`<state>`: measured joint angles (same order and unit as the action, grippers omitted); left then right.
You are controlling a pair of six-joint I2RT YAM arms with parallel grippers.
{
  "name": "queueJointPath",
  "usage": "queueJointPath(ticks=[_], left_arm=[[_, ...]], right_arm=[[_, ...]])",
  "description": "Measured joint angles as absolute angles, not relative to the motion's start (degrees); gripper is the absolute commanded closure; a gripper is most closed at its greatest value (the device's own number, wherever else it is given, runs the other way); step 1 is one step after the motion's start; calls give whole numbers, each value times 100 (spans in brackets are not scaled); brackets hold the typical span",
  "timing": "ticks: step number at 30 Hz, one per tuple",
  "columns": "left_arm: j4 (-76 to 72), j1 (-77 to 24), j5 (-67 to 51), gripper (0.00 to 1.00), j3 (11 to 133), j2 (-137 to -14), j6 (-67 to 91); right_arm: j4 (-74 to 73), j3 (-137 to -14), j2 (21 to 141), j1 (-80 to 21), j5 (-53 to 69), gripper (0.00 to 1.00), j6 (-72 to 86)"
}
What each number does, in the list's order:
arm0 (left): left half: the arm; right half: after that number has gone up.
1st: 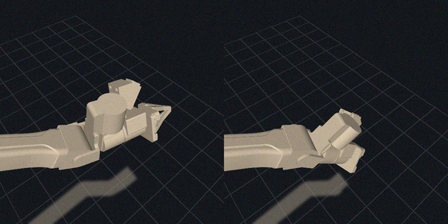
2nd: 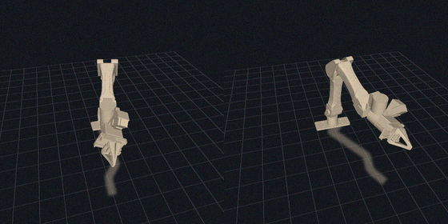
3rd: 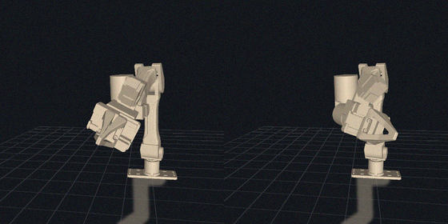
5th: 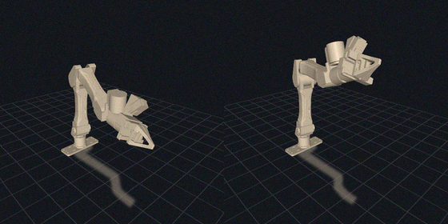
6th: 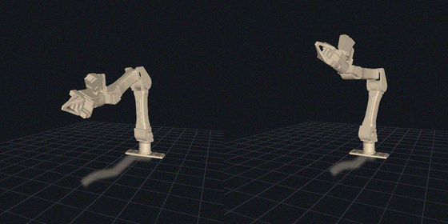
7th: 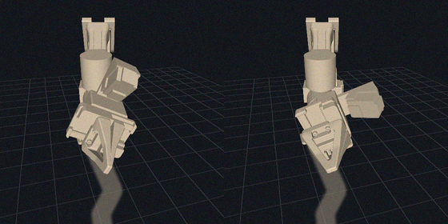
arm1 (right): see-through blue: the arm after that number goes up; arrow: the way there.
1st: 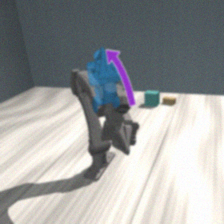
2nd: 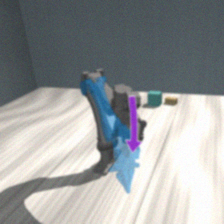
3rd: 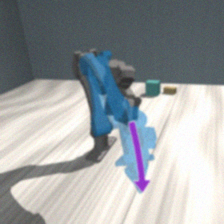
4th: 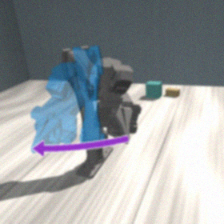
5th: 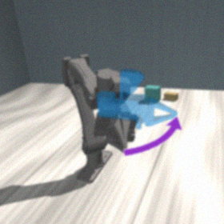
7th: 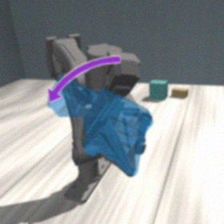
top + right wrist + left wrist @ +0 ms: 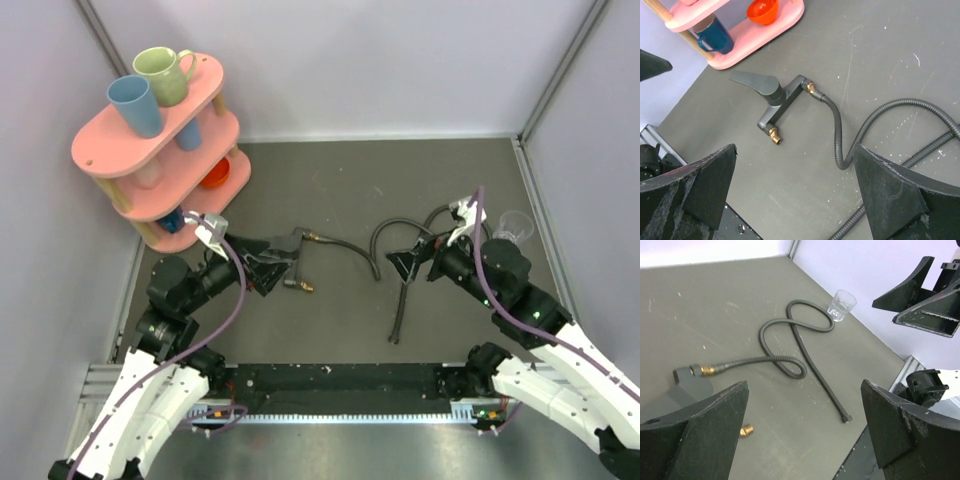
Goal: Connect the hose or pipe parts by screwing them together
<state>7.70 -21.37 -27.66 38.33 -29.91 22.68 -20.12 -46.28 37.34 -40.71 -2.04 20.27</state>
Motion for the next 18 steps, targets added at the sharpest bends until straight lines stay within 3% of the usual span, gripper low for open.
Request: queueJointPath(ticks=[5, 18], left_arm=[[825, -2137, -2744, 1, 3232, -2370, 2554], [963, -2137, -2606, 1, 3194, -1999, 2543]], right_arm=[[-1900, -4038, 3177, -4071, -130, 1, 2231], [-1802, -3889, 2888, -4073, -71, 1, 2383]])
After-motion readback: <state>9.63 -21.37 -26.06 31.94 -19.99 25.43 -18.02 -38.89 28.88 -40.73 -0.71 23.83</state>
